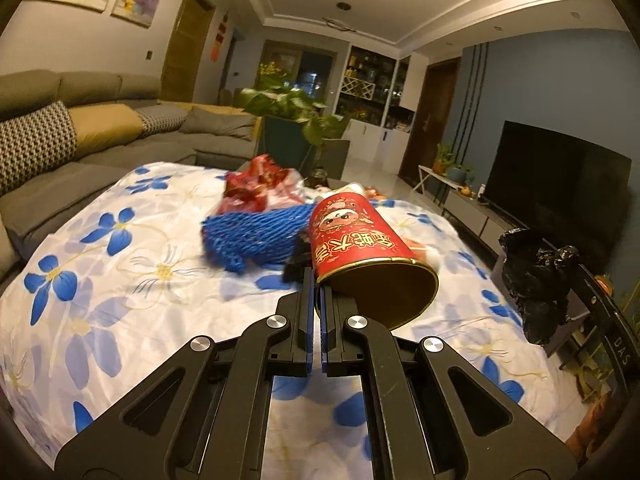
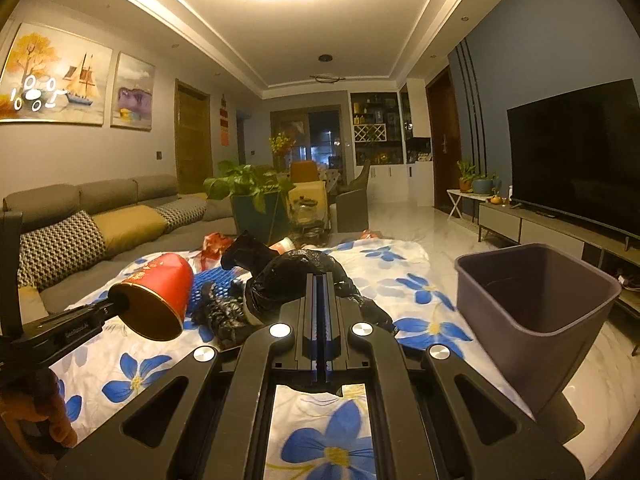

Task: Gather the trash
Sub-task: 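Carry the red cup and black bag over the grey bin with both tools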

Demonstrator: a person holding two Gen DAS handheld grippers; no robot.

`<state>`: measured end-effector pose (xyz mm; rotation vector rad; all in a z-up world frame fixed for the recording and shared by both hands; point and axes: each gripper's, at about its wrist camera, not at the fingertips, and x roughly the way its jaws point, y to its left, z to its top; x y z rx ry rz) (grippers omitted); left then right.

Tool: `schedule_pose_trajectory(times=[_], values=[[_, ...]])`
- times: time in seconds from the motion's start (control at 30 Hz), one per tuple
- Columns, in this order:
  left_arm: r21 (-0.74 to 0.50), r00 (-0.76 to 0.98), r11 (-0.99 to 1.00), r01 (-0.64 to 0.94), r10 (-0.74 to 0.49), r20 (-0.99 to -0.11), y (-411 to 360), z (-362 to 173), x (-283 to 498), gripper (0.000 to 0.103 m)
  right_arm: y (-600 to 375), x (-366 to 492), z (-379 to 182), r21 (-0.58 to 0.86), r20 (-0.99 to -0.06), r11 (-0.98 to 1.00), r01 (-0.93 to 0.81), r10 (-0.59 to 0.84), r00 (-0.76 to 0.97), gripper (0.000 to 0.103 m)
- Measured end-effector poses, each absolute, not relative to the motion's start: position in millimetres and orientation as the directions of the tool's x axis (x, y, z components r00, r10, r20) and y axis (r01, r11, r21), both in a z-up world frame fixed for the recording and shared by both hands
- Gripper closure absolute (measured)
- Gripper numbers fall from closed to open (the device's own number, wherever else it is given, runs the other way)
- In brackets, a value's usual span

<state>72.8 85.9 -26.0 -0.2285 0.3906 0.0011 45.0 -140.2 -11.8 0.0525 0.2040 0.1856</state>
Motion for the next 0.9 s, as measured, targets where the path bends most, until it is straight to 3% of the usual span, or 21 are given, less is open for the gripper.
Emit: schedule_pose_trajectory(times=[0.9], values=[[-0.141, 0.915, 0.960, 0.241, -0.273, -0.296, -61, 24, 103, 0.102, -226, 35, 14, 0.108, -0.113, 0.993, -0.043, 0.055, 0.992, 0.100]])
